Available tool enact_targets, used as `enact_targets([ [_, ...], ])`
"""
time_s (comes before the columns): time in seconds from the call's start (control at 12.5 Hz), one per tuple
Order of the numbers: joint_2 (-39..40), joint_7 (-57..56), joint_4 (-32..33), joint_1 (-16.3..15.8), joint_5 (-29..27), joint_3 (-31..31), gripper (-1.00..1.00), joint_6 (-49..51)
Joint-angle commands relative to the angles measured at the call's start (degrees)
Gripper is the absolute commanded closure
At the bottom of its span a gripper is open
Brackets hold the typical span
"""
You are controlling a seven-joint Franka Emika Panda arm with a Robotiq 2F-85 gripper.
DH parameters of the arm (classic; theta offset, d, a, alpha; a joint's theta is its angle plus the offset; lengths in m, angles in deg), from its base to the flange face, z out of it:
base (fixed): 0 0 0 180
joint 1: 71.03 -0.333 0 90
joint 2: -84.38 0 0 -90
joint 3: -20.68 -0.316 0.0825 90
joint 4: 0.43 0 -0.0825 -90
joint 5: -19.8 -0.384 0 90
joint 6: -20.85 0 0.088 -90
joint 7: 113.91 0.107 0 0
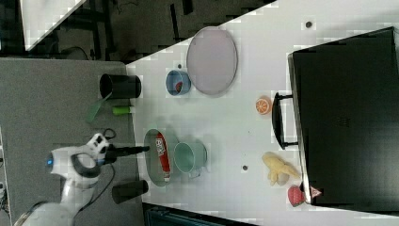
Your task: Pick ketchup from strainer and place it on the table
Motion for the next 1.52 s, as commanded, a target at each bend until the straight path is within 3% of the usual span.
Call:
enact_targets([
  [0.08, 4.9, 7.6, -0.3, -0.1, 6.5, 1.1, -1.00, -3.1],
  [0.32, 10.5, 11.5, -0.4, -1.0, 12.6, 2.5, -1.00, -7.2],
  [0.64, 15.6, 15.9, -1.6, -2.9, 16.0, 5.0, -1.00, -10.6],
  [0.72, 16.4, 15.9, -2.1, -3.5, 16.1, 5.6, -0.91, -11.0],
  [0.96, 16.4, 15.9, -2.4, -4.0, 16.2, 6.2, -0.20, -11.7],
  [1.12, 14.2, 15.9, -1.5, -3.4, 16.0, 5.1, -0.18, -10.5],
  [1.28, 9.5, 15.9, 0.8, -1.5, 13.1, 1.8, -0.18, -8.7],
  [1.52, 0.7, 15.8, 1.7, 2.8, 3.1, -3.3, -0.18, -3.7],
])
